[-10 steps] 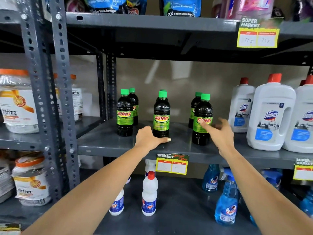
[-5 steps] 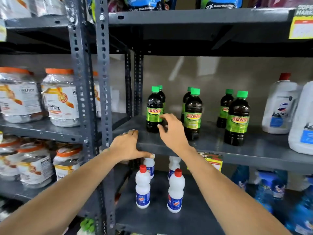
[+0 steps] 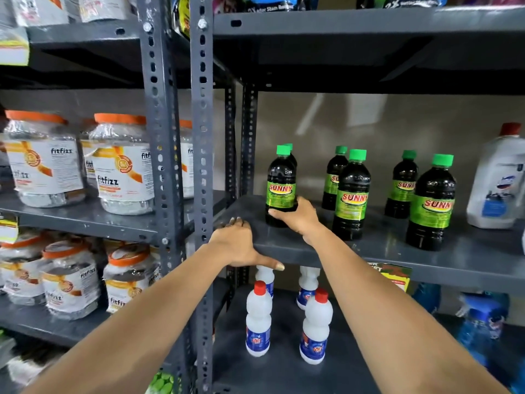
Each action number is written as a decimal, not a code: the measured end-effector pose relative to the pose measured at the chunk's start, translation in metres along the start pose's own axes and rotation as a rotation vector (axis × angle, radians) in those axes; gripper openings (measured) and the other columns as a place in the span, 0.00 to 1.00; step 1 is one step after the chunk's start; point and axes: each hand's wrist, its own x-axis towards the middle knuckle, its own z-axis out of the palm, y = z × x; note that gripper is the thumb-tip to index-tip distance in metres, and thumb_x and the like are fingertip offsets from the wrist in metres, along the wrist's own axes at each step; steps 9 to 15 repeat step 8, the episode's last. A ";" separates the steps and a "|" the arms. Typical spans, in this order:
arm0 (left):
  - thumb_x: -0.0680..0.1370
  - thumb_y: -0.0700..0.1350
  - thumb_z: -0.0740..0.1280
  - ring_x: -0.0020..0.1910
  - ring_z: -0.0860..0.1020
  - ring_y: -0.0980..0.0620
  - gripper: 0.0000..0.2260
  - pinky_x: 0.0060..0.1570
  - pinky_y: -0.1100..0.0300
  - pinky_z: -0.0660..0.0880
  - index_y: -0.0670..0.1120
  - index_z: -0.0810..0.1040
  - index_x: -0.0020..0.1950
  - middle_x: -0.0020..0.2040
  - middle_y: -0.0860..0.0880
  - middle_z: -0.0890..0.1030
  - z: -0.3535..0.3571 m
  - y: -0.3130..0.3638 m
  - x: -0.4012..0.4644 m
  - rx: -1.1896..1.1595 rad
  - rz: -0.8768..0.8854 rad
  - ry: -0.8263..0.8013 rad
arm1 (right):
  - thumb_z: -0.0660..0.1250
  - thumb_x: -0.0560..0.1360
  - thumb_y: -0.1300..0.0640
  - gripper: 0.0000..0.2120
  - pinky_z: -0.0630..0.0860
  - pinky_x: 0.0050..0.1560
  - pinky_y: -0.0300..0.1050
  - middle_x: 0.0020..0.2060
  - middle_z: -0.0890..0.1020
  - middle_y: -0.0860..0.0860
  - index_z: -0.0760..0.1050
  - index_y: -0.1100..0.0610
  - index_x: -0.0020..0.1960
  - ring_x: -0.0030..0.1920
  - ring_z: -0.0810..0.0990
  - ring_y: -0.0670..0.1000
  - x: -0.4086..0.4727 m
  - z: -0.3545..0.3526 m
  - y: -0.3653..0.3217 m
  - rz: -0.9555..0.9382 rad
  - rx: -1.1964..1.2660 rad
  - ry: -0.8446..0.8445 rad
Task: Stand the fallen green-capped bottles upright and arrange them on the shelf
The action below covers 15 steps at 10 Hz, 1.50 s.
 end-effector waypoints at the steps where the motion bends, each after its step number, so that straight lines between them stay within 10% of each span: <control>1: 0.48 0.87 0.58 0.74 0.62 0.42 0.70 0.68 0.48 0.64 0.39 0.57 0.76 0.77 0.41 0.62 0.001 0.000 0.001 0.024 0.002 0.014 | 0.80 0.64 0.47 0.32 0.75 0.60 0.50 0.60 0.82 0.53 0.75 0.54 0.65 0.61 0.78 0.54 -0.003 0.000 -0.001 -0.020 -0.017 -0.033; 15: 0.50 0.85 0.60 0.77 0.55 0.40 0.72 0.71 0.45 0.63 0.39 0.45 0.79 0.80 0.39 0.51 -0.007 0.011 -0.016 -0.021 -0.050 -0.001 | 0.77 0.68 0.47 0.43 0.69 0.55 0.44 0.69 0.73 0.54 0.58 0.54 0.75 0.67 0.73 0.55 -0.041 -0.009 -0.011 0.021 0.075 -0.024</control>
